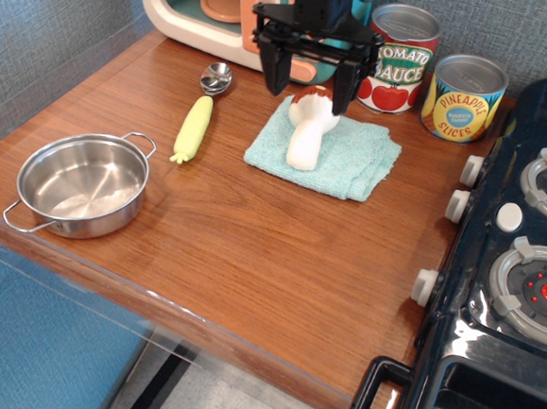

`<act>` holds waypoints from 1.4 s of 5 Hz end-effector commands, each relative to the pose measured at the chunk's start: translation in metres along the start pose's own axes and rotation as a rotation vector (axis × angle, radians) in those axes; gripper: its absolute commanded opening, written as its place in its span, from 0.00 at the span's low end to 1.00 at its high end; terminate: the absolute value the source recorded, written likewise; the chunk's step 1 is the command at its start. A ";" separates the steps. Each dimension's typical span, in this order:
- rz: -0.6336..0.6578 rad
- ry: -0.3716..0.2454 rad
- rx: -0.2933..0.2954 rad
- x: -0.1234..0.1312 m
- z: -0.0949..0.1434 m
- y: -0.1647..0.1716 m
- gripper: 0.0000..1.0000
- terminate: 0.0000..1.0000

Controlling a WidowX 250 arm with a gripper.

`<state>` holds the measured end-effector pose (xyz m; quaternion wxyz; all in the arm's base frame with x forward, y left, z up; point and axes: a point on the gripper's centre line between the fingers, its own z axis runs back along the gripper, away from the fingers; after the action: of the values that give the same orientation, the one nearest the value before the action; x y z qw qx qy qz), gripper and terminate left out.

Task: Move the metal pot so that it is to the left of the spoon and in front of the microwave.

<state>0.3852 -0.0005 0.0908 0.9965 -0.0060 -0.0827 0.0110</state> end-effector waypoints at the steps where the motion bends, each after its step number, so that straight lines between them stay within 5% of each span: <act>1: -0.065 0.068 0.183 -0.063 0.005 0.045 1.00 0.00; 3: -0.103 0.207 0.227 -0.106 -0.030 0.087 1.00 0.00; 5: -0.074 0.249 0.147 -0.113 -0.053 0.102 1.00 0.00; 6: -0.087 0.247 0.138 -0.112 -0.056 0.102 0.00 0.00; 7: -0.078 0.225 0.144 -0.113 -0.053 0.102 0.00 0.00</act>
<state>0.2782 0.0930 0.0074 0.9968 0.0620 0.0442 -0.0239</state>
